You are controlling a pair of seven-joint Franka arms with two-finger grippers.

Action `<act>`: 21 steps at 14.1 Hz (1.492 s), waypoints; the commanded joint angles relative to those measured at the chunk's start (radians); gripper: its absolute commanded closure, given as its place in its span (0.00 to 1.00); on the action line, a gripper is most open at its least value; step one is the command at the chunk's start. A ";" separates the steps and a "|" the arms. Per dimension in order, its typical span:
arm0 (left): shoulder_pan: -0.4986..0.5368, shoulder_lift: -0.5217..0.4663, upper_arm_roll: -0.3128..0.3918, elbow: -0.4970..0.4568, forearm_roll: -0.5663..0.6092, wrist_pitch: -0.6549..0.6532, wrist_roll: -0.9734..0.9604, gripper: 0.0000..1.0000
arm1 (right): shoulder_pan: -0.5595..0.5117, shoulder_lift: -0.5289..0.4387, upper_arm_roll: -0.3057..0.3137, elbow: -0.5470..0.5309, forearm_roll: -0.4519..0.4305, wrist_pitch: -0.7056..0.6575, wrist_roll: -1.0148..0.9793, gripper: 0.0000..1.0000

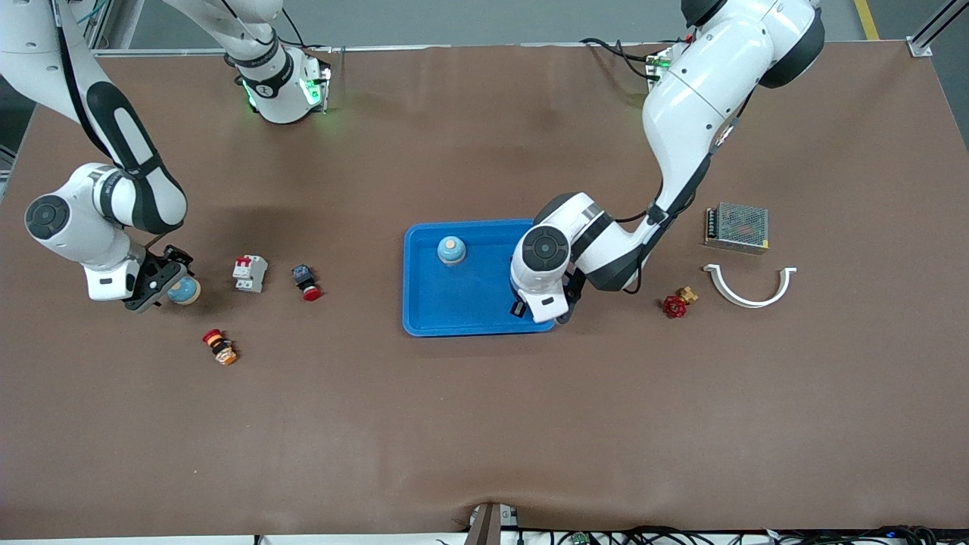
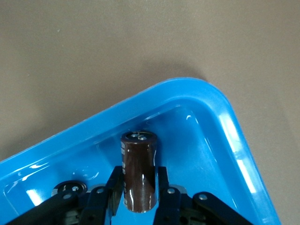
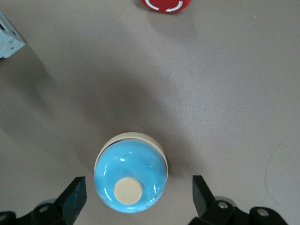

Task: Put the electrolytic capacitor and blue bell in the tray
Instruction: 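Release the capacitor in the tray while the right gripper lifts the bell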

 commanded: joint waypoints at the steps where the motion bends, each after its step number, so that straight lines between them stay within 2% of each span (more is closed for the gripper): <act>1: -0.011 -0.004 0.009 0.019 -0.003 -0.001 0.028 0.00 | -0.025 0.014 0.015 -0.009 -0.015 0.029 -0.015 0.00; 5: 0.012 -0.030 0.006 0.054 -0.005 -0.010 0.076 0.00 | -0.025 0.023 0.017 -0.007 -0.014 0.038 -0.013 0.00; 8: 0.030 -0.070 0.007 0.077 -0.003 -0.046 0.205 0.00 | -0.026 0.024 0.018 -0.007 -0.007 0.038 -0.009 0.00; 16: 0.163 -0.277 0.006 0.074 -0.003 -0.236 0.579 0.00 | -0.026 0.031 0.021 -0.007 0.003 0.034 0.001 0.00; 21: 0.246 -0.391 0.007 0.074 0.002 -0.372 0.734 0.00 | -0.019 0.031 0.027 -0.001 0.005 0.028 0.001 0.35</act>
